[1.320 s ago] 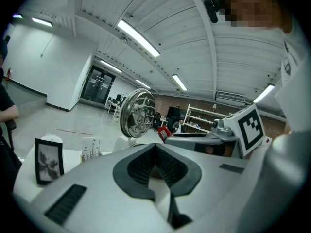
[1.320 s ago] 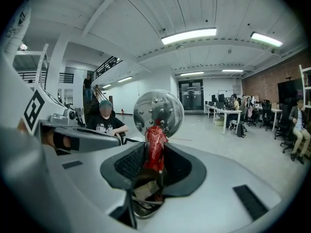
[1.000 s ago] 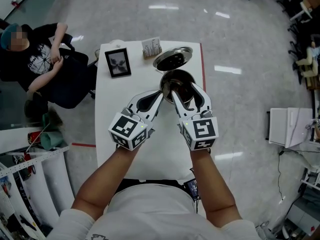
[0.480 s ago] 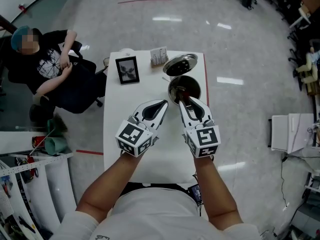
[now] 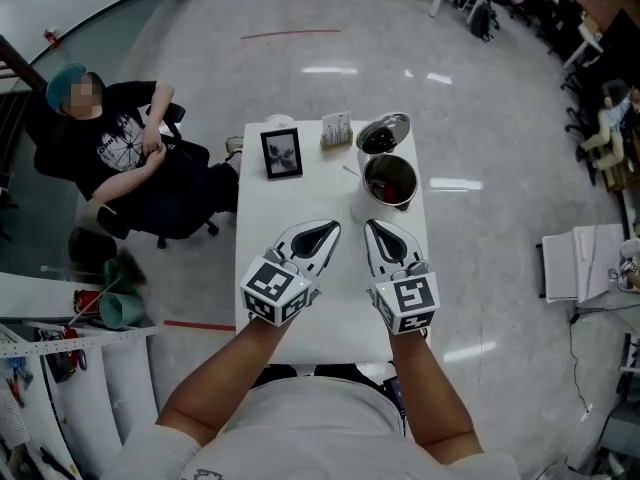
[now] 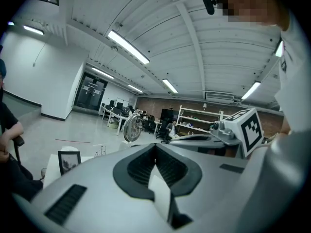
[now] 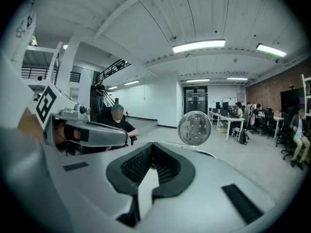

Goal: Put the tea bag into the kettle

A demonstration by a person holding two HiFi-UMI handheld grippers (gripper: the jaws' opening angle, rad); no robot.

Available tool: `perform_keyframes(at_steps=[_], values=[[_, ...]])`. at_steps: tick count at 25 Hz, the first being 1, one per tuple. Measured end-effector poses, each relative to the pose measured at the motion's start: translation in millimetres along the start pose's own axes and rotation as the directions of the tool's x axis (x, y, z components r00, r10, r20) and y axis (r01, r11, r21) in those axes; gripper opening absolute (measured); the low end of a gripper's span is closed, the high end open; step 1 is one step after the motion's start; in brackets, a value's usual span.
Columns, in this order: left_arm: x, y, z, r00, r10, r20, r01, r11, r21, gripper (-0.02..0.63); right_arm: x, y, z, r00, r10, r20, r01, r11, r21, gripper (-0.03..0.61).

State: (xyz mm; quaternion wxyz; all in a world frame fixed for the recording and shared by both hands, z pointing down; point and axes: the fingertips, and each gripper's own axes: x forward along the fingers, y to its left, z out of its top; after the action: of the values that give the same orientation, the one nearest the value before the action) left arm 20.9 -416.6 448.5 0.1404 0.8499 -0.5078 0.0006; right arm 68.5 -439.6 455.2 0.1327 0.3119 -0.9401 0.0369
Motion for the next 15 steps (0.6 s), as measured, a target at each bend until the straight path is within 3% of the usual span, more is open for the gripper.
perform_keyframes(at_steps=[7, 15], values=[[-77.2, -9.2, 13.8, 0.999, -0.027, 0.03, 0.027, 1.0, 0.0, 0.011, -30.4, 67.0, 21.0, 0.996, -0.034, 0.083, 0.022, 0.99, 0.138, 0.011], [-164.1, -27.2, 20.8, 0.993, -0.098, 0.062, 0.096, 0.995, 0.042, 0.011, -53.7, 168.2, 37.2, 0.991, -0.031, 0.132, 0.016, 0.993, 0.114, 0.011]])
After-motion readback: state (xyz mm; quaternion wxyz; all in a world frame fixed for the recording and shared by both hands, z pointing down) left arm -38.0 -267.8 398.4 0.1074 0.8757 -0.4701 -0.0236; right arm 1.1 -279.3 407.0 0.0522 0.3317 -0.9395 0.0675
